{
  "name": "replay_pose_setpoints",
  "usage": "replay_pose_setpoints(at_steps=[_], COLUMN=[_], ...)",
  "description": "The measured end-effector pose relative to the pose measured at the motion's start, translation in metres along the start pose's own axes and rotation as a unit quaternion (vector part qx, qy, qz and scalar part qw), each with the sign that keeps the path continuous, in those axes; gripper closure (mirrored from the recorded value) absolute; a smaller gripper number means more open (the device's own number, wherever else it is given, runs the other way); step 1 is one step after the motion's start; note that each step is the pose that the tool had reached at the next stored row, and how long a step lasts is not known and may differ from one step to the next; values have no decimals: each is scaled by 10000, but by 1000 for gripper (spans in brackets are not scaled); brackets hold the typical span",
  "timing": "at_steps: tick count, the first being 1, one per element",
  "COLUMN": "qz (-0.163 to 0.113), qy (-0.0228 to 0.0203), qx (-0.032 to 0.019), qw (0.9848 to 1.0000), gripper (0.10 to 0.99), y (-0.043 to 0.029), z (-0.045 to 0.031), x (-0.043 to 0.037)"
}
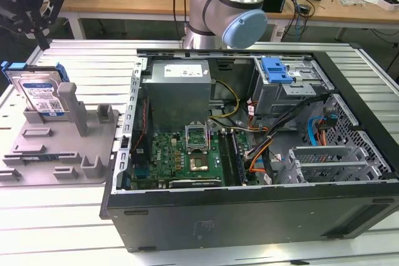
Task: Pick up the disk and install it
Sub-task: 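Pick up the disk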
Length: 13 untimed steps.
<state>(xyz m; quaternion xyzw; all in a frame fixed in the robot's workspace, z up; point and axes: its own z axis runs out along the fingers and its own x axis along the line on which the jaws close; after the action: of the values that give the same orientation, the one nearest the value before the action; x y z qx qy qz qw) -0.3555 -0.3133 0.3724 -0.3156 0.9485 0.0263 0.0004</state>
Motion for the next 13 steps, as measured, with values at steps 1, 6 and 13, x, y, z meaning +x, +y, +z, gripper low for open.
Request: replay_pose_setpoints(at_steps=[1, 6, 13], qz=[-95, -826, -1770], qy=[5, 41, 88], qx=[-1, -14, -30], qw=[10000, 9966, 9842], gripper=[980, 980, 792], y=[0, 0, 0], z=[0, 0, 0], x=[0, 0, 0])
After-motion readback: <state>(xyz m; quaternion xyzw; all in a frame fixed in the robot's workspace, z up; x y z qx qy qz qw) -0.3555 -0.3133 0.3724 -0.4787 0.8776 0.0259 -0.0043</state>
